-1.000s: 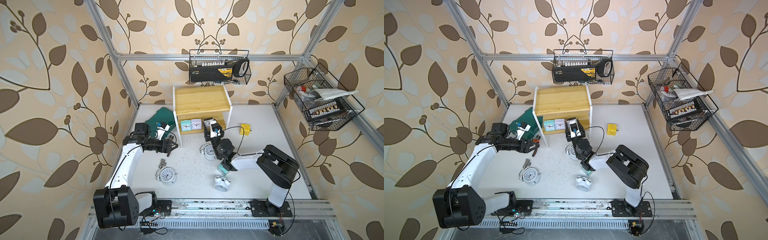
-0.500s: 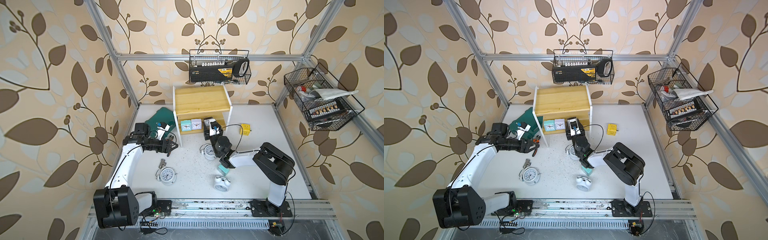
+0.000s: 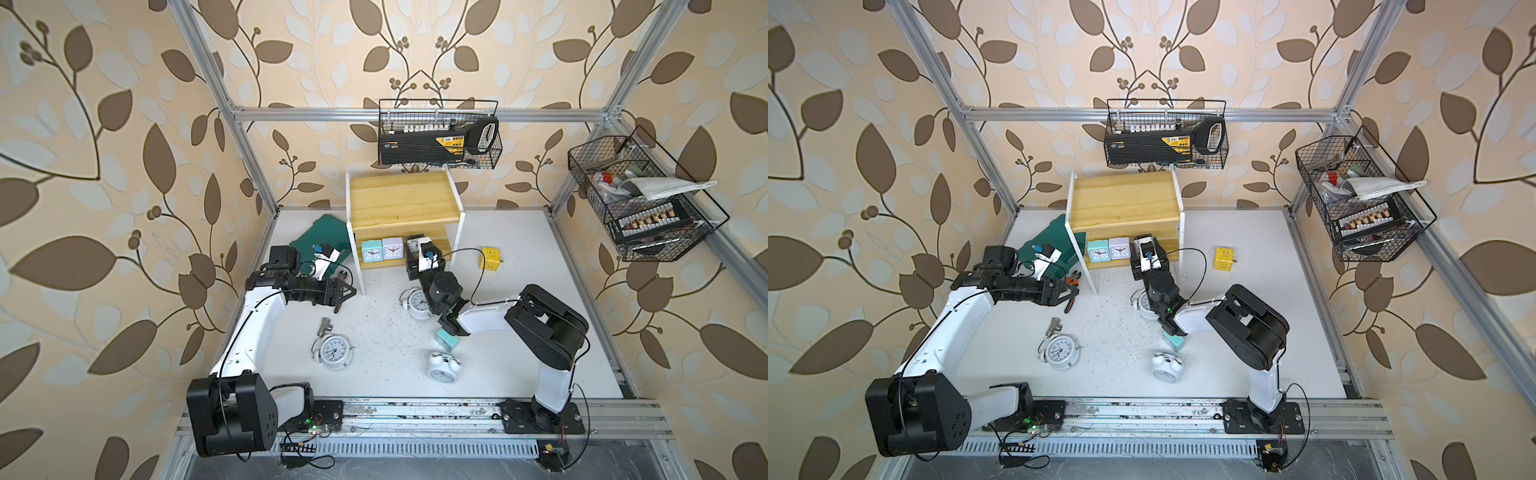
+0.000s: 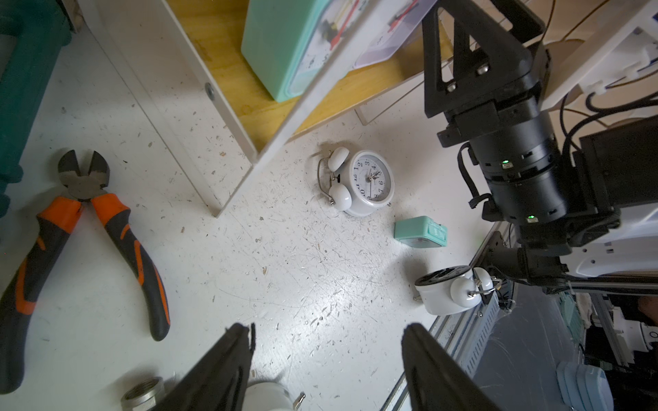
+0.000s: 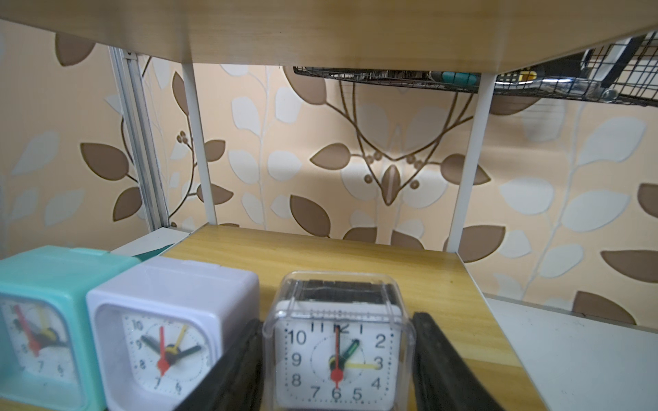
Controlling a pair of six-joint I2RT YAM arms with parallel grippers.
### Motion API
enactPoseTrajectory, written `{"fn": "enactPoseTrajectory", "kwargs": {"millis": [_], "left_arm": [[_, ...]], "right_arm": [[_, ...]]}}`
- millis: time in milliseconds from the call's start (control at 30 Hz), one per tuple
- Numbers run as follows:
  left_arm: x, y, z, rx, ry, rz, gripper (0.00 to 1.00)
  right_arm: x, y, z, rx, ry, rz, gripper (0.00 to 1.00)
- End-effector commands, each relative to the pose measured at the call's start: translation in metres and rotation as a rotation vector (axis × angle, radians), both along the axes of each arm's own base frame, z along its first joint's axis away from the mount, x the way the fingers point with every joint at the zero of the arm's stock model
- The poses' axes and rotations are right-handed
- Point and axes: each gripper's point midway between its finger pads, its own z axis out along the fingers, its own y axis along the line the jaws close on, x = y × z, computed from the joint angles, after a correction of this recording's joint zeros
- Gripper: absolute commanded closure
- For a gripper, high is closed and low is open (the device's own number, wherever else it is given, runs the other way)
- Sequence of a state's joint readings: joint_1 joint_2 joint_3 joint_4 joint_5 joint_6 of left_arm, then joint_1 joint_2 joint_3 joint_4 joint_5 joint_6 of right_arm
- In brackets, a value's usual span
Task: Place the alarm clocks on the shelf by style
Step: Place the alarm on the shelf.
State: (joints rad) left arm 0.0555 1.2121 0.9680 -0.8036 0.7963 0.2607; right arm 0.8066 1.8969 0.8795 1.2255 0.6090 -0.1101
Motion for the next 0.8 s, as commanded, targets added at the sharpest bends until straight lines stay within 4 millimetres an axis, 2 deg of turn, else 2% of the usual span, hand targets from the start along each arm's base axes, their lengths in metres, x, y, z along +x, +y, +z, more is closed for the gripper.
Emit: {"fn": "enactPoseTrajectory", "kwargs": {"millis": [0, 267, 533, 767], "left_arm": [[-0.003, -0.003, 0.006, -0.023, -0.021, -0.025, 0.29], [-0.003, -0.003, 0.005, -0.019, -0.018, -0.022, 0.29], [-0.001, 0.001, 0.003, 0.015, -0.029, -0.010, 0.29], [0.001, 0.009, 0.000, 0.077, -0.033, 0.007, 0.28]], "right_arm": [[-0.001, 0.000, 0.003, 0.008, 0.019, 0.013, 0.37], [-0.010, -0.005, 0.013, 0.013, 0.018, 0.024, 0.30], [-0.026, -0.007, 0.025, -0.009, 0.054, 0.055, 0.25], [-0.045, -0.010, 0.015, -0.056, 0.225, 0.127, 0.24]]}}
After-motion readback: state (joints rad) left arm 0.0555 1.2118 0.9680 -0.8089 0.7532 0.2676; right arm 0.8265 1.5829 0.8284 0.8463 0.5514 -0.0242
